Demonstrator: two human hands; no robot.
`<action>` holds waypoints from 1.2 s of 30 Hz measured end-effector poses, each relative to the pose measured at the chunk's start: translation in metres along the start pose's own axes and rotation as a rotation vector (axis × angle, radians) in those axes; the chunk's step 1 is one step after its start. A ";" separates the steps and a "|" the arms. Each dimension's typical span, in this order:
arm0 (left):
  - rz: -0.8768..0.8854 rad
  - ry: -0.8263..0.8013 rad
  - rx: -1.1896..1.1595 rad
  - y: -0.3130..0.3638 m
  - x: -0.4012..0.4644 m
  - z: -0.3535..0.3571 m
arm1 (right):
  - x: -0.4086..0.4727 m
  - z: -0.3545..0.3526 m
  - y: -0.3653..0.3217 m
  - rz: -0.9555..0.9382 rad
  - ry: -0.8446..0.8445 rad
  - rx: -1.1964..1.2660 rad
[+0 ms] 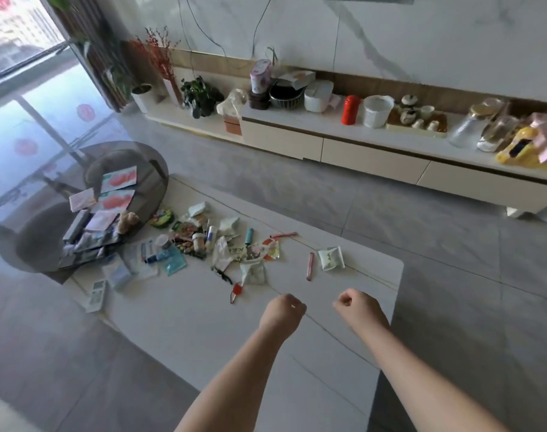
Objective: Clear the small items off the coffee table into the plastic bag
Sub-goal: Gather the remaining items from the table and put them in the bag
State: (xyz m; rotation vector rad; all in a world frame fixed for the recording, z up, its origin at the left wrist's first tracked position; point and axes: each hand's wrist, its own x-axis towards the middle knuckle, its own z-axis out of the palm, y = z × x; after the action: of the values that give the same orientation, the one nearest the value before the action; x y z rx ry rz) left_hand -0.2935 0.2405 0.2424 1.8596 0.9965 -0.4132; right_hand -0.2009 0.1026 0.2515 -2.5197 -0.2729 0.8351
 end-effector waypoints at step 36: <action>-0.239 0.377 0.149 -0.039 0.409 0.163 | 0.410 0.152 0.087 0.080 0.084 -0.151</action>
State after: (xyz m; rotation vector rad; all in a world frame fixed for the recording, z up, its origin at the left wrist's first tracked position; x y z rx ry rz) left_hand -0.0528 0.2963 -0.1244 2.0018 1.4866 -0.2874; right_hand 0.0369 0.2163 -0.1085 -2.7152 -0.2156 0.7627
